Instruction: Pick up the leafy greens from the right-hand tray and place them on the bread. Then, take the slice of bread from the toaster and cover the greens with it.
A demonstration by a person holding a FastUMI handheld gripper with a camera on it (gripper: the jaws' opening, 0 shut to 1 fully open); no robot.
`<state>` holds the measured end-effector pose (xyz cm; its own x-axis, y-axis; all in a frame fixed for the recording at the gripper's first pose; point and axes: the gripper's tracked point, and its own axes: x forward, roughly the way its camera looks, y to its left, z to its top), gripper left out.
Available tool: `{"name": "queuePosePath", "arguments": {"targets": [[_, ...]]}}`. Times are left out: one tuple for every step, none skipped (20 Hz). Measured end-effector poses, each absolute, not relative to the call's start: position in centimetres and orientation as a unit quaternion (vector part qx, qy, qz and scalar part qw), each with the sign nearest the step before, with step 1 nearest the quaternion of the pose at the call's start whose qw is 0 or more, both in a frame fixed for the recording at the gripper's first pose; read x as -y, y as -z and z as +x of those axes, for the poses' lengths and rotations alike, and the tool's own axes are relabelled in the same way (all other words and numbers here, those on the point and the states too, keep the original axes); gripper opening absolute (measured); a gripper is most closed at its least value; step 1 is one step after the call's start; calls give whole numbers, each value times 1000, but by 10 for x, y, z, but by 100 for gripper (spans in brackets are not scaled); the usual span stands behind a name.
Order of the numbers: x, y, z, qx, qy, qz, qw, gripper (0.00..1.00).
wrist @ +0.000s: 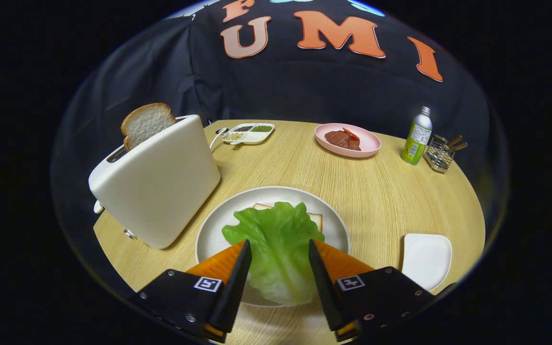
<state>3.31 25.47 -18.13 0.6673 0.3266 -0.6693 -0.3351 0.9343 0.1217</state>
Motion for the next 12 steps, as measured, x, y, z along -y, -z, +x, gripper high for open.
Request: {"name": "queuePosePath", "arguments": {"targets": [[-254, 178, 34, -363, -178, -3, 915, 78], [-255, 175, 35, -359, -174, 0, 917, 87], [-255, 171, 36, -356, -171, 1, 919, 92], [-256, 168, 37, -352, -169, 1, 921, 99], [-257, 162, 39, -348, -166, 0, 923, 98], [-259, 157, 39, -343, -166, 0, 924, 98], [-262, 150, 40, -339, -166, -1, 926, 98], [-266, 144, 41, -334, -166, -2, 928, 98], [-271, 135, 42, -329, -167, -3, 930, 98], [-277, 126, 42, -323, -170, -3, 931, 98], [-283, 115, 43, -315, -172, 0, 933, 98], [-290, 105, 43, -310, -177, 0, 934, 98]]}}
